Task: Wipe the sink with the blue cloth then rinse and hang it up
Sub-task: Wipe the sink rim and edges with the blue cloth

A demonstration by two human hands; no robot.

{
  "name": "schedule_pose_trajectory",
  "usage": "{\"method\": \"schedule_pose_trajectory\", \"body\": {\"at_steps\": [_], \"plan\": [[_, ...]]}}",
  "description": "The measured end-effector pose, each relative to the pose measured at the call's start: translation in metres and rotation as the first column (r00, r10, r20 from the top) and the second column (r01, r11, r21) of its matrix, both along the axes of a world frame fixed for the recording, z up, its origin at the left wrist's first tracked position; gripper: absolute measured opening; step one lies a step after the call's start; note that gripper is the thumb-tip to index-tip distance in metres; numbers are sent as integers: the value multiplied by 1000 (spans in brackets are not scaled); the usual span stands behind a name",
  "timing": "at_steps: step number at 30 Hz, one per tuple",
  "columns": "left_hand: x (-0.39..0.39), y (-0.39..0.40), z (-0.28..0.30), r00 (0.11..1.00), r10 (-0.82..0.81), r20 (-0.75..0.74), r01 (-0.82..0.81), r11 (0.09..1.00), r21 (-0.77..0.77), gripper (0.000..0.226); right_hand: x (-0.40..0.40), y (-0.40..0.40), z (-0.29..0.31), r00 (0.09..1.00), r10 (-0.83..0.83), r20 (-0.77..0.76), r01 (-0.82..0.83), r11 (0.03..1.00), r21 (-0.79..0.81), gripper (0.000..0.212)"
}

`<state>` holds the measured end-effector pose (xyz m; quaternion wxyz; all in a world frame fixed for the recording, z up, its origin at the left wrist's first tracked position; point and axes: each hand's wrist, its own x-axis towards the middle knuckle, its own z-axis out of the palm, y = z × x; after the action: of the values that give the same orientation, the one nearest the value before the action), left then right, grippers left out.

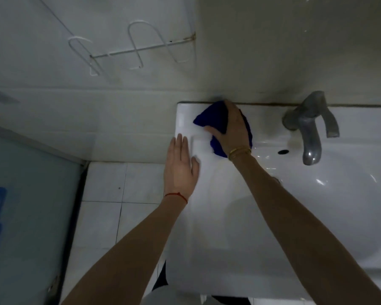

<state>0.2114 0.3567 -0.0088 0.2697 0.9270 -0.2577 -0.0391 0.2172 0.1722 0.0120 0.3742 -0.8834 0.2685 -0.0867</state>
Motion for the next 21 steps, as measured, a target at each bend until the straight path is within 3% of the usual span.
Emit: {"method": "schedule_pose_trajectory", "body": {"at_steps": [2,4,10,14,19,21], "plan": [[1,-1,-3,1000,20,8,-19,1000,-9,53,8,-1,-13,985,132,-114,-162,934,-319,80],[1,-2,-4,999,32,18,-32,999,-8,53,9,-6,-20,977,184,-111,-214,870,-444,71],[1,-4,-5,998,46,51,-46,999,3,56,-10,-51,-30,966,238,96,-172,877,-449,51],[2,-6,-8,996,59,70,-61,998,26,57,4,-31,-27,978,207,-15,-183,825,-535,48],[2,-6,-10,994,74,81,-78,996,48,56,29,3,-26,893,437,-110,-426,740,-520,49],[2,-6,-8,994,72,80,-75,997,30,56,15,-20,-28,893,440,-89,-414,728,-547,49]]}}
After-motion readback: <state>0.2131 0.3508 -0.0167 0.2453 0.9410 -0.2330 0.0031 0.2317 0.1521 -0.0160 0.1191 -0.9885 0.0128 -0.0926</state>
